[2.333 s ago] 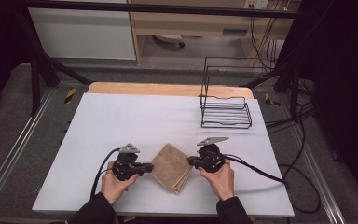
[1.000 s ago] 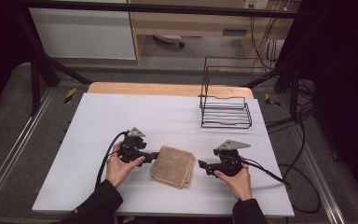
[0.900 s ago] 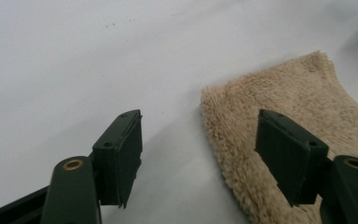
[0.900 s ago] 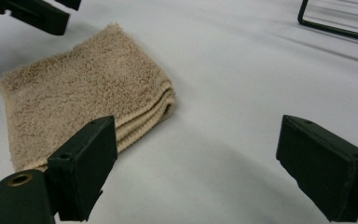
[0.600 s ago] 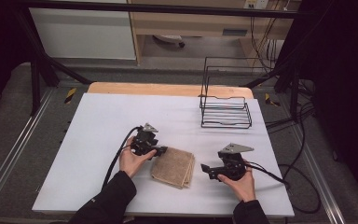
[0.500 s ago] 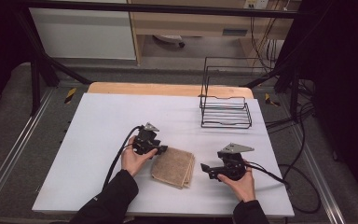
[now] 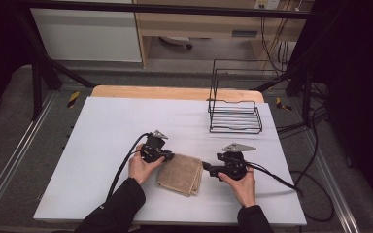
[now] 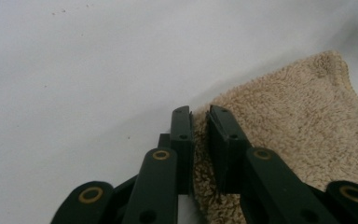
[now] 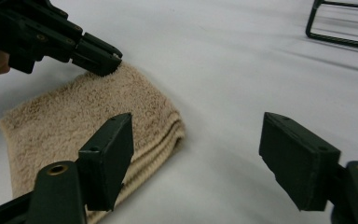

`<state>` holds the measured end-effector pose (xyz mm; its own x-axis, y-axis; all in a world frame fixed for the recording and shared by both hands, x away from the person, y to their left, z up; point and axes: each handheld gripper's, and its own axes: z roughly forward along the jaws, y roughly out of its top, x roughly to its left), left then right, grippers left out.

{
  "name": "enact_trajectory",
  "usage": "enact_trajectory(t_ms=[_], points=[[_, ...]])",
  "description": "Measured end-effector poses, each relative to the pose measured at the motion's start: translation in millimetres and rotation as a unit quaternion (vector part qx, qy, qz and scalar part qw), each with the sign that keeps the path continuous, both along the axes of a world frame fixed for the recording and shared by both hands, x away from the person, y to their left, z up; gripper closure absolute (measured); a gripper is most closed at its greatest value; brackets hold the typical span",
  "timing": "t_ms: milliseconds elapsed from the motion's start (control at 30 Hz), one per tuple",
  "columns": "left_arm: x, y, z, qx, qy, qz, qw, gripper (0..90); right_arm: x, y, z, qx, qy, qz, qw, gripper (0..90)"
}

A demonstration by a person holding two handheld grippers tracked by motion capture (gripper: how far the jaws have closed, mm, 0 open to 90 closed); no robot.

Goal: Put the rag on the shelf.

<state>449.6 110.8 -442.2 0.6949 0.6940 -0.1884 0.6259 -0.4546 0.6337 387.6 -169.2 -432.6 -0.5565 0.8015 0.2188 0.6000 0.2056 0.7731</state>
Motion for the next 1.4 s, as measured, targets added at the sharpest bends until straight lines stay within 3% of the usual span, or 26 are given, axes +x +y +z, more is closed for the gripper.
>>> enact_trajectory(t_ms=[300,533,833,1067,1200,1400], points=[[-3.9,0.8,-3.3,-0.003,-0.017,0.000,0.9999,80.0,15.5,25.7,-11.7,-0.018,0.020,-0.001,0.9996,44.3],[-4.1,0.6,-3.4,0.001,-0.021,-0.008,0.9997,80.1,18.6,29.6,-19.7,-0.033,0.036,0.001,0.9988,54.0],[-3.3,0.8,-3.6,-0.002,-0.022,-0.011,0.9997,80.2,15.8,32.5,-22.5,-0.015,0.047,-0.002,0.9988,69.3],[-3.7,1.1,-3.2,-0.003,-0.022,-0.014,0.9997,83.8,17.3,33.2,-21.2,0.004,0.076,-0.001,0.9971,83.9],[-3.4,2.7,-2.3,-0.011,-0.018,-0.011,0.9997,84.9,17.6,32.7,-19.6,0.010,0.079,-0.002,0.9968,85.0],[-7.9,9.3,6.5,-0.029,-0.030,-0.012,0.9990,85.1,14.8,28.8,-9.6,0.027,0.059,0.006,0.9979,85.1]])
